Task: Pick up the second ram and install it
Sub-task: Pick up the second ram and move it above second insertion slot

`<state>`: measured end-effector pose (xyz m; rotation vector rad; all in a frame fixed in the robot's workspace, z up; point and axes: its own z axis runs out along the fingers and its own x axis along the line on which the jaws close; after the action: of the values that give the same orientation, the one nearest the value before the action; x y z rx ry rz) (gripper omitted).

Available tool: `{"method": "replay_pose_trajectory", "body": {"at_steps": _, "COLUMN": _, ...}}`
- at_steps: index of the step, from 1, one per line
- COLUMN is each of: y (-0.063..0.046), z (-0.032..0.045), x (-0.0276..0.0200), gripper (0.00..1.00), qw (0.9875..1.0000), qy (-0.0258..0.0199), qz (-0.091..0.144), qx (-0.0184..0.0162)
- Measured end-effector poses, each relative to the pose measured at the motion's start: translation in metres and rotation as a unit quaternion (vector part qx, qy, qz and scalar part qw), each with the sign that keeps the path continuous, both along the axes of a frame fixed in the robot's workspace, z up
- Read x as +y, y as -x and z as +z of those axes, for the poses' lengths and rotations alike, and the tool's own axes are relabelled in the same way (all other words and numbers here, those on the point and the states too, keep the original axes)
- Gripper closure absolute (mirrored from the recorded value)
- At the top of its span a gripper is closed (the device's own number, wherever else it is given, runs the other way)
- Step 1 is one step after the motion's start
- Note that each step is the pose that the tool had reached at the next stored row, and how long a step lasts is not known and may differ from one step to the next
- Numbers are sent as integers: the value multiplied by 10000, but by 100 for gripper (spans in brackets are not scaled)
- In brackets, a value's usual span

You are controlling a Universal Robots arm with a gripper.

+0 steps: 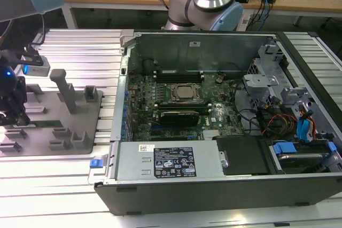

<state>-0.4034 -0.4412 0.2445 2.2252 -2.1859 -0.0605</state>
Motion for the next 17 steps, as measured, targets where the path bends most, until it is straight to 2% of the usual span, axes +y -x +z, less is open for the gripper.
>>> {"method": "replay_pose_trajectory", "body": {"at_steps": 5, "y": 0, "z": 152, "x": 5, "gripper": 91, "qw": 10000, "qy": 0, "qz": 0, "qx": -9}}
{"method": "replay_pose_trajectory", "body": {"at_steps": 9, "y": 0, "z": 216, "x": 9, "gripper": 91, "qw": 10000, "qy": -1, "qz": 0, "qx": -20}}
{"method": "replay_pose_trajectory", "body": {"at_steps": 14, "y": 1, "z": 317, "x": 11, "gripper": 91, "qw": 10000, "qy": -66, "qz": -1, "qx": -22}}
{"method": "replay_pose_trajectory", "body": {"at_steps": 17, "y": 0, "z": 368, "x": 12, "gripper": 91, "qw": 10000, "qy": -89, "qz": 0, "qx": -22}}
